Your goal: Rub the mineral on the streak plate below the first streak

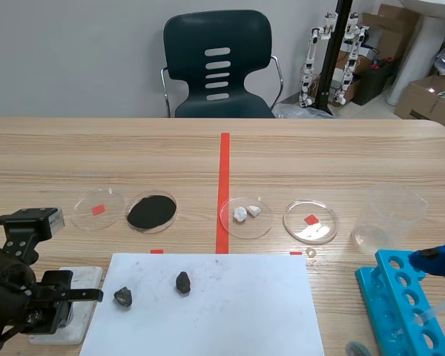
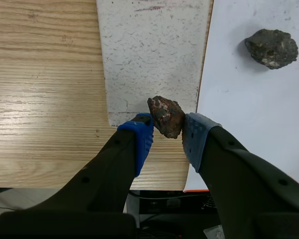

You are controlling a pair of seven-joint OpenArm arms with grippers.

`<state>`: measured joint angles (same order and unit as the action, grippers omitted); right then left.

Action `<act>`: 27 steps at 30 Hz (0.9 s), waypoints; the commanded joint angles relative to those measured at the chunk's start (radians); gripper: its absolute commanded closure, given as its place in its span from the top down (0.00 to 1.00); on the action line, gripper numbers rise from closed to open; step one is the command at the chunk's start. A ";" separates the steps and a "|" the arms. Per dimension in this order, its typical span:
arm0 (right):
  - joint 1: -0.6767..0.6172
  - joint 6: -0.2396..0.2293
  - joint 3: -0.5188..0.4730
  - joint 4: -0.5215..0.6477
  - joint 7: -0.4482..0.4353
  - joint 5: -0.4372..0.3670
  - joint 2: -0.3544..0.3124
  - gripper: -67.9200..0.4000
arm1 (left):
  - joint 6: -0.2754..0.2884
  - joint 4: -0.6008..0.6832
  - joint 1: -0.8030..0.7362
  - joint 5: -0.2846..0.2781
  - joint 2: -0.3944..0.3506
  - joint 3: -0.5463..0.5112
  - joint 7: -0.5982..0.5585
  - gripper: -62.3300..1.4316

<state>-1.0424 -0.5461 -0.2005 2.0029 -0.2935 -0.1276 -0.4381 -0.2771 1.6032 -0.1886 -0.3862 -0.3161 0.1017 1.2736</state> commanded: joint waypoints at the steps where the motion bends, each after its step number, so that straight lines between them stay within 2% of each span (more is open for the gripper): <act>1: -0.002 -0.003 0.003 0.014 -0.019 -0.011 0.000 1.00 | 0.000 0.001 0.010 0.005 0.002 -0.001 -0.021 0.20; 27: -0.002 -0.003 0.003 0.014 -0.019 -0.011 0.000 1.00 | 0.002 -0.071 0.026 0.007 0.002 -0.001 -0.042 0.20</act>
<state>-1.0424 -0.5461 -0.2005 2.0029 -0.2935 -0.1276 -0.4381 -0.2764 1.5307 -0.1665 -0.3836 -0.3161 0.1017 1.2373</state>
